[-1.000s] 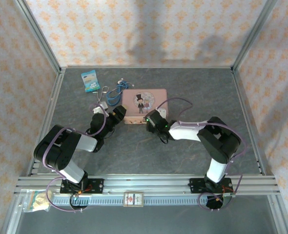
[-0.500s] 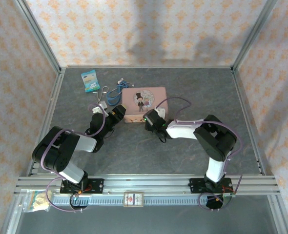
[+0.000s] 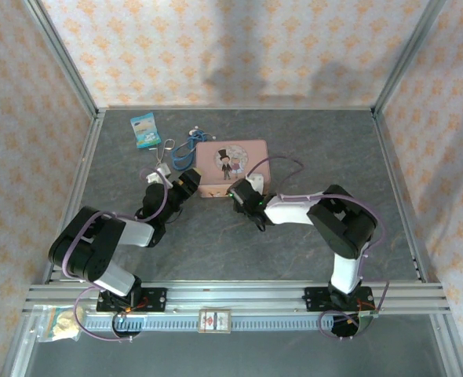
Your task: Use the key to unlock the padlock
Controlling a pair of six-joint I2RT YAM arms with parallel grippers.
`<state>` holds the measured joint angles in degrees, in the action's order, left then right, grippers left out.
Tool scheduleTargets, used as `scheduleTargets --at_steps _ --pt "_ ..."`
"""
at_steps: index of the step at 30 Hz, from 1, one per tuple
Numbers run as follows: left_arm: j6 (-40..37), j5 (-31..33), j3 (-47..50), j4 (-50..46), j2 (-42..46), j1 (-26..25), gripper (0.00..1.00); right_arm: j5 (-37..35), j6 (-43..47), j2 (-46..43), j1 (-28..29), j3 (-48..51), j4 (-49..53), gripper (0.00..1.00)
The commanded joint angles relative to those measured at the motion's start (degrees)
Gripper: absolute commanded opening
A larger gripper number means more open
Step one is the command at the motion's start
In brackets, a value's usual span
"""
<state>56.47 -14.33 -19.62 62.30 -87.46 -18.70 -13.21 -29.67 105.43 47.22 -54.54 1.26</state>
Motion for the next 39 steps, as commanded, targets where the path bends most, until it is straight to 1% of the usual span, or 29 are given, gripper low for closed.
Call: scheduleTargets --at_steps 1,5,10,14,19,24,32,36,39 --pt "-1.2 1.2 0.7 -0.3 1.3 0.3 0.69 -3.2 0.5 3.7 -1.2 0.5 -1.2 0.56" --pt "-1.4 1.5 0.9 -0.8 1.9 0.3 0.69 -2.4 1.0 3.2 -1.3 1.2 -3.0 0.45" --pt "-1.6 1.6 0.9 -1.0 2.0 0.4 0.69 1.9 4.3 1.2 -2.3 2.8 -7.3 0.31" --pt "-1.4 1.3 0.7 -0.4 1.5 0.4 0.69 3.2 9.0 -0.7 -2.4 3.7 -9.1 0.25" --pt "-1.1 0.3 0.4 0.9 0.0 0.4 0.69 4.9 13.4 -2.8 -2.4 4.3 -10.3 0.24" --pt "-0.7 -0.7 0.4 1.5 -0.4 0.4 0.69 5.7 17.0 -4.3 -2.4 5.4 -12.1 0.20" --pt "-0.2 -2.7 1.7 2.2 -1.1 0.3 0.69 8.6 21.5 -6.5 -2.3 7.5 -17.7 0.17" --pt "-0.1 -3.3 1.6 3.2 -2.6 0.2 0.68 8.4 22.7 -8.4 -1.8 7.7 -18.0 0.16" --pt "1.0 -4.3 0.9 5.1 -4.2 0.2 0.68 6.3 22.4 -8.9 -1.3 7.3 -16.6 0.16"
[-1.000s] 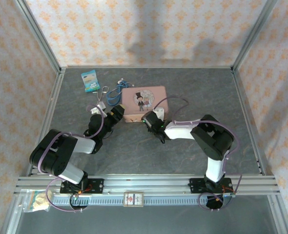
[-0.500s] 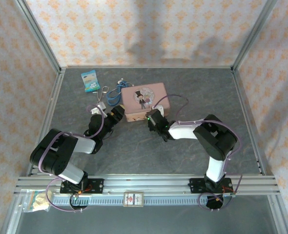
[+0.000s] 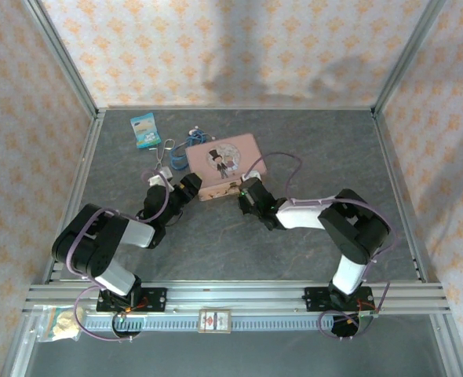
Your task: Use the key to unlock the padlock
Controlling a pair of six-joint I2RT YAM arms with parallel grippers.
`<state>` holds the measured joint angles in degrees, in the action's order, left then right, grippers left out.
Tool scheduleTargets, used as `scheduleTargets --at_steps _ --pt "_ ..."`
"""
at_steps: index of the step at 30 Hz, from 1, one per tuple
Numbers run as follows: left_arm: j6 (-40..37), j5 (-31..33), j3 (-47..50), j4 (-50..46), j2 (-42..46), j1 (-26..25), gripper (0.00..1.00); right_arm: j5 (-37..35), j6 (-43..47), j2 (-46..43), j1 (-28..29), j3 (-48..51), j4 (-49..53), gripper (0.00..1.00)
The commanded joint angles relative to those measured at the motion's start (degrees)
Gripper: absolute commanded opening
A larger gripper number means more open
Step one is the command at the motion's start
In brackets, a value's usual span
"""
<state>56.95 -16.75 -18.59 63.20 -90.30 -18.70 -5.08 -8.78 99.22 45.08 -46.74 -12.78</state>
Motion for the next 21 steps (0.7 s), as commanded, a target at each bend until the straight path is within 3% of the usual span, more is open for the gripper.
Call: scheduleTargets --at_steps 1,8,21 --pt "0.9 -2.2 -0.3 4.8 -1.7 0.2 0.68 -2.5 1.0 -2.5 0.9 -1.1 -1.5 0.15" --pt "-2.0 -1.7 -1.4 -0.2 1.0 0.2 0.69 -0.8 -1.4 -0.7 1.5 -2.3 -0.2 0.14" --pt "-1.0 -3.2 -2.6 2.1 -2.1 -0.4 0.69 4.1 -0.1 1.2 3.1 -6.5 1.2 0.14"
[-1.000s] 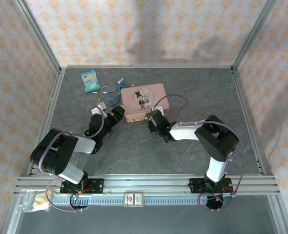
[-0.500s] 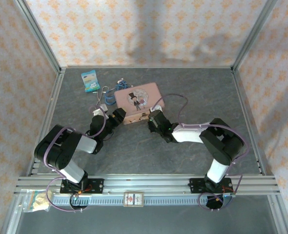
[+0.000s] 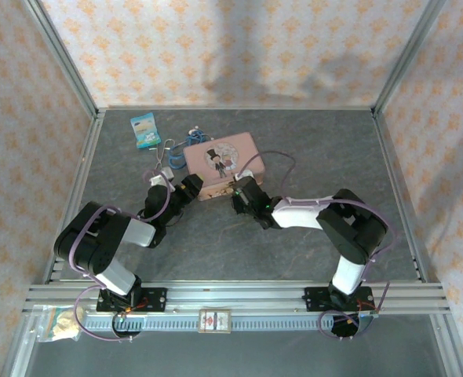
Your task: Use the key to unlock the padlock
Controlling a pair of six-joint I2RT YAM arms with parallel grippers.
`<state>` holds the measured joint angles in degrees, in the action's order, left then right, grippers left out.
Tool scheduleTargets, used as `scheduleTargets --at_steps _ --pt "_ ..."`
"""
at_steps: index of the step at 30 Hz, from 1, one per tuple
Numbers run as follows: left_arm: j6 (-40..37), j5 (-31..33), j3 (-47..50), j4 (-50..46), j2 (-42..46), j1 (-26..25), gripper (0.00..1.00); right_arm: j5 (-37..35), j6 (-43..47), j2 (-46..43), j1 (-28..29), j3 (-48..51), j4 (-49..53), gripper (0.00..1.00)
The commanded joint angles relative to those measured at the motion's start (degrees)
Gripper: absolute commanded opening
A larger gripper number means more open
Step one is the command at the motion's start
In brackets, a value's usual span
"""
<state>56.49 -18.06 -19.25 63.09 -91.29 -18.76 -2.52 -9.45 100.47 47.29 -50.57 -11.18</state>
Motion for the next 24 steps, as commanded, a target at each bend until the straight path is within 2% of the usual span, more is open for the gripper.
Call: scheduleTargets --at_steps 1,10,18,24 --pt "-0.3 -2.0 -2.2 2.4 -1.6 -0.4 0.69 1.6 0.6 -0.2 0.9 -2.9 -0.3 0.14" --pt "-0.2 -2.4 -3.4 2.4 -2.0 -0.6 0.69 1.7 0.5 0.6 1.0 -4.5 0.4 0.13" --pt "-1.5 -0.8 -3.7 0.0 -0.5 0.8 0.69 2.9 -1.4 -2.9 0.9 -1.9 1.2 0.13" --pt "-5.7 0.7 -5.2 -7.0 4.7 3.6 0.72 3.6 -4.7 -8.0 0.4 2.7 2.3 0.13"
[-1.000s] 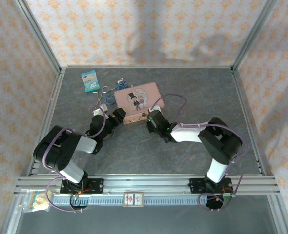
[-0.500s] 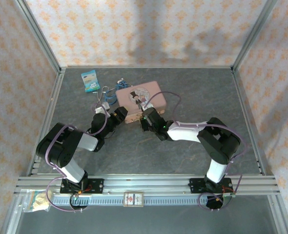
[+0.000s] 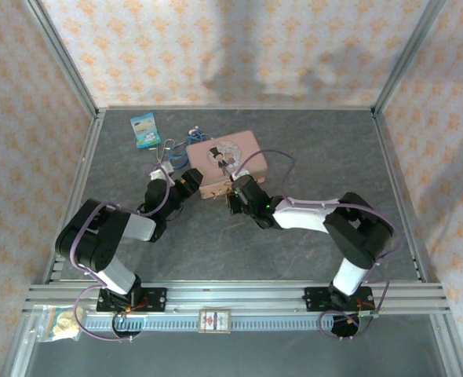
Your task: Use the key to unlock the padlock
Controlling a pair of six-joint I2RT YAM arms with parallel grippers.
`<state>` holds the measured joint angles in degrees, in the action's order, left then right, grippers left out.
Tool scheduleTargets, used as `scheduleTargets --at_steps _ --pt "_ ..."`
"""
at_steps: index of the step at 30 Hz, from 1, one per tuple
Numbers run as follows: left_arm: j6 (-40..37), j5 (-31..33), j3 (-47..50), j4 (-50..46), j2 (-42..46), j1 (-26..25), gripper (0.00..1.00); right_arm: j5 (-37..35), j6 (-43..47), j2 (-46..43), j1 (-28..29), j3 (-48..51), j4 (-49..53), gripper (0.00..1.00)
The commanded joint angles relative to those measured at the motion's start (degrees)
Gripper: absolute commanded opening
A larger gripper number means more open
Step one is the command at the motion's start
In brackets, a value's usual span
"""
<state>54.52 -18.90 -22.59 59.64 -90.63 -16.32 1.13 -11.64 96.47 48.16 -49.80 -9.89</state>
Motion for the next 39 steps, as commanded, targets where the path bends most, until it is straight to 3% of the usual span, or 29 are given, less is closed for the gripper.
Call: scheduleTargets --at_steps 1,6,11,24,26,31,36,39 --pt "-5.3 2.6 -2.1 -6.2 5.8 1.4 0.73 0.0 -3.2 -5.0 -0.7 2.9 1.4 0.13" --pt "-12.9 11.3 -2.6 -19.4 15.4 1.9 0.78 -0.8 -7.0 -10.2 -3.0 7.8 4.7 0.13" --pt "-17.2 19.0 -0.1 -27.2 24.3 2.7 0.83 -5.1 -12.1 -14.4 -5.8 11.1 14.3 0.13" --pt "-12.1 26.1 9.4 -30.7 37.6 3.1 0.86 -6.0 -16.5 -15.8 -7.8 15.3 19.1 0.18" --pt "-12.3 26.2 9.3 -31.2 38.2 3.1 0.86 -6.0 -16.6 -15.2 -7.8 14.9 18.6 0.22" --pt "-13.4 27.7 8.8 -33.1 39.0 3.3 0.88 -5.7 -16.2 -16.6 -7.8 14.3 16.5 0.51" --pt "-14.3 28.9 7.9 -34.5 40.2 3.7 0.90 -6.1 -13.2 -18.6 -10.2 10.7 16.5 0.66" --pt "-15.9 30.9 6.9 -35.7 40.8 3.8 0.91 -7.3 -8.9 -19.2 -14.0 8.2 16.5 0.70"
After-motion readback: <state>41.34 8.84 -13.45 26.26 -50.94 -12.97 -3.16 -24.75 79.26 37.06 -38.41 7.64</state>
